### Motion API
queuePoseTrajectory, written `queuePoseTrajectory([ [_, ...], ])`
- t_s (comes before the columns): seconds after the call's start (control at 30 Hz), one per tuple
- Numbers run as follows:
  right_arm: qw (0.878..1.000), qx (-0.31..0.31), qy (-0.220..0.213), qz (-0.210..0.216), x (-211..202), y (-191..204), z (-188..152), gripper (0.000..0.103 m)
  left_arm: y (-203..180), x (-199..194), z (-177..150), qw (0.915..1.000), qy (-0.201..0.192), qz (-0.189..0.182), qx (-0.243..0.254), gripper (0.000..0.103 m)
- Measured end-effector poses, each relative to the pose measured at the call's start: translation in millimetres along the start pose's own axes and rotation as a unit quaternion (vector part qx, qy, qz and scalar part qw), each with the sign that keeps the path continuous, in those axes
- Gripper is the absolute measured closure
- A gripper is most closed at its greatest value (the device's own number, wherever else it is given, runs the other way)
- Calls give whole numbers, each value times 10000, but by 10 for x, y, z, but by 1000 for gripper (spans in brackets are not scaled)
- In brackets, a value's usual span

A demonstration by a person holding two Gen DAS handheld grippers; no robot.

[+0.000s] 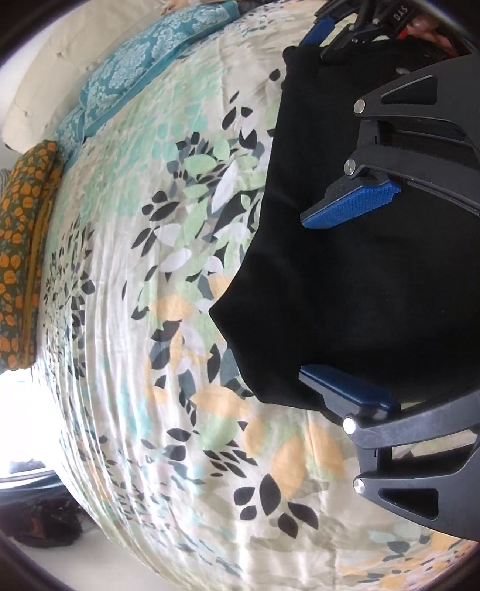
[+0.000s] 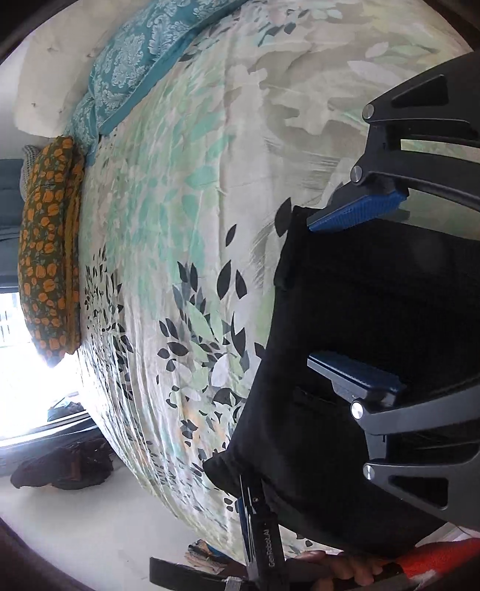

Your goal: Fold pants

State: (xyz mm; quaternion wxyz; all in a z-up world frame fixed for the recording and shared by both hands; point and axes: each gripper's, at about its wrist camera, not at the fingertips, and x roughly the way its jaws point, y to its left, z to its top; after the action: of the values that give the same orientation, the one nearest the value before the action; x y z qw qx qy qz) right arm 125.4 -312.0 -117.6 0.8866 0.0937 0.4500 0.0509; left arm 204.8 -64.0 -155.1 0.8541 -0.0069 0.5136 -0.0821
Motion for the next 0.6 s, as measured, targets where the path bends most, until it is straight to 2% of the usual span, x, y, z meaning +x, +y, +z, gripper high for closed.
queuePoseTrajectory([
  [0.07,9994,332,125,2,23,-112,-28,22,14,-2,-37,9999,-147,-13,-25,19],
  [0.2,9905,1175,245,677,64,-368,-87,18,-17,-79,9,10000,-66,23,69,19],
  [0.27,9932,1049,14,512,-107,-313,-77,18,-2,-198,27,10000,-47,45,5,19],
  [0.43,9951,625,-741,218,-849,-60,-33,18,70,-732,-188,9985,-285,-455,-141,19],
  [0.5,9948,454,-839,343,-1094,107,-96,16,28,-937,-349,9977,-336,-581,50,19],
  [0.6,9945,341,-596,787,-1189,378,-326,12,-86,-1124,-634,9964,-272,-708,390,19],
])
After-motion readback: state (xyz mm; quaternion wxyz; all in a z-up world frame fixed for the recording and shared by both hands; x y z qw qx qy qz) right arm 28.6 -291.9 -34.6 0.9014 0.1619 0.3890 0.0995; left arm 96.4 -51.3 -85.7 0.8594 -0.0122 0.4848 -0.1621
